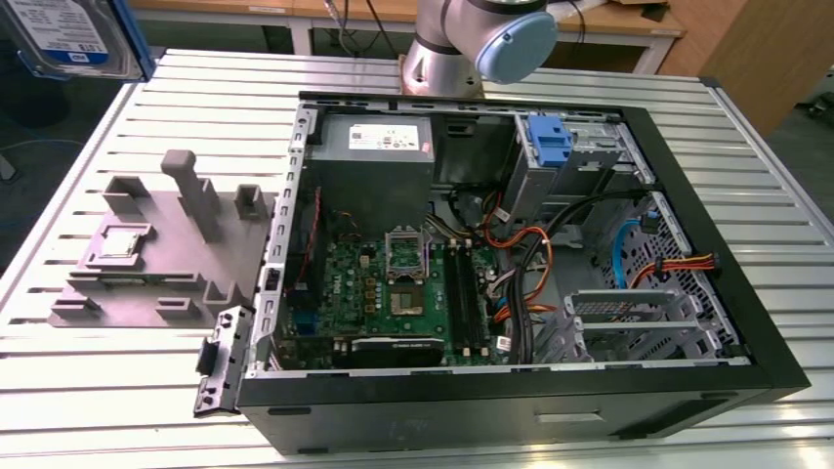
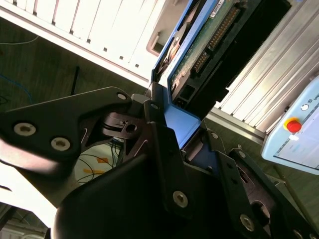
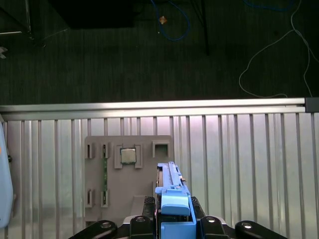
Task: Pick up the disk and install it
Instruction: 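Pick up the disk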
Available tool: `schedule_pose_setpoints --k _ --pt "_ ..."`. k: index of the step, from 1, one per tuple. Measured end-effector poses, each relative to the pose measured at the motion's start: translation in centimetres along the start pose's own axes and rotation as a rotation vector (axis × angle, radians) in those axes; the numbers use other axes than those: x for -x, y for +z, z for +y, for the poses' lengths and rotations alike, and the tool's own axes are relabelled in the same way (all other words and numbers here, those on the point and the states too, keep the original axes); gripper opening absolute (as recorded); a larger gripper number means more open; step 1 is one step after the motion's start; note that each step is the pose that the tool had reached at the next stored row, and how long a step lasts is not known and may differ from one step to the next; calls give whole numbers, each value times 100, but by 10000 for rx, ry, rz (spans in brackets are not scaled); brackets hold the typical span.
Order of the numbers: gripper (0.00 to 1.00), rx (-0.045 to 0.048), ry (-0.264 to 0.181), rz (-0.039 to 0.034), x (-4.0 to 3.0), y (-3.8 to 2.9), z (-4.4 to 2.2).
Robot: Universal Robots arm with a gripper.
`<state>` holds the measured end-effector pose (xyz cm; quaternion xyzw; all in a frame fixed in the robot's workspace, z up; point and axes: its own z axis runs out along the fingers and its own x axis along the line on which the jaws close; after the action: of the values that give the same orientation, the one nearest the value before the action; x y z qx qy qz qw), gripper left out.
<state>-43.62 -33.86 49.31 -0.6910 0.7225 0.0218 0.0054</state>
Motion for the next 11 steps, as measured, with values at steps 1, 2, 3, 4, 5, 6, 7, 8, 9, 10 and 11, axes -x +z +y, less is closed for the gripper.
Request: schedule_pose_setpoints --k 1,2,3,4,5,6,7,8,9,10,11 --pt "37 0 0 0 0 0 -2" --pt "37 0 0 0 0 0 -5" --pt "37 0 0 0 0 0 -7" --pt "37 0 0 0 0 0 -9" --pt "37 -1 -1 0 0 0 -12" --pt "37 -1 0 0 0 0 -14" --pt "37 0 0 0 1 0 -16" --pt "37 0 0 0 1 -1 -18" --pt "37 -1 -1 0 1 0 -20" --pt "37 0 0 0 1 0 -22" --pt "37 -1 0 0 1 0 -23"
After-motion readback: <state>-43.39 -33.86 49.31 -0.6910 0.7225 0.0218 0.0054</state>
